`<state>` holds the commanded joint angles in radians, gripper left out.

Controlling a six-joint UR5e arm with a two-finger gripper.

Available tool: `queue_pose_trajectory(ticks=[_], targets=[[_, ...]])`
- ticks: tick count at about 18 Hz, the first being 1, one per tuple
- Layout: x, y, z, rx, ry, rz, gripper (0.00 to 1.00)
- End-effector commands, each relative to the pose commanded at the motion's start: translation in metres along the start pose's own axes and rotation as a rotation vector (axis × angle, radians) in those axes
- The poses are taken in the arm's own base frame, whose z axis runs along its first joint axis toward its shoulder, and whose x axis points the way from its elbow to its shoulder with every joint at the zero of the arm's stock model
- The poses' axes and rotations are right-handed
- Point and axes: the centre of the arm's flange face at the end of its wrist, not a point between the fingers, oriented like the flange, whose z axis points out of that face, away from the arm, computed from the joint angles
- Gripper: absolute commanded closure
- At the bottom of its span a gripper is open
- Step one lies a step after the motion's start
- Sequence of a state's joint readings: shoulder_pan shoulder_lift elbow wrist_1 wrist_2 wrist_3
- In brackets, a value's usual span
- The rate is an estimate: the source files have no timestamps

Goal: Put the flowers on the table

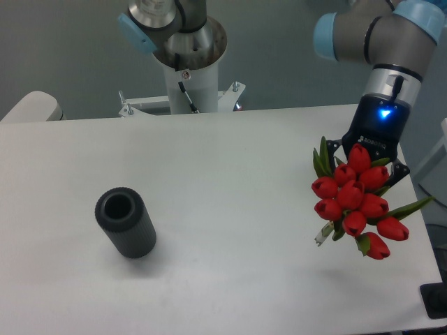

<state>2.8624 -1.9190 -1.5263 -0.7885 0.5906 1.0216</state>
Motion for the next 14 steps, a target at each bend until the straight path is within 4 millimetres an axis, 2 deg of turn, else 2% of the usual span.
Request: queue_pose_trajectory(ticks=[3, 11, 14], targets=[[0.0032, 0.002, 0.0045, -0.005, 0.007, -0.002, 0.72], [0.0028, 0.0018, -0.002, -0.066, -0.037, 0.06, 0.72], [0.0054, 0.0083, -0.0049, -0.188, -0.103, 0.092, 0.72]])
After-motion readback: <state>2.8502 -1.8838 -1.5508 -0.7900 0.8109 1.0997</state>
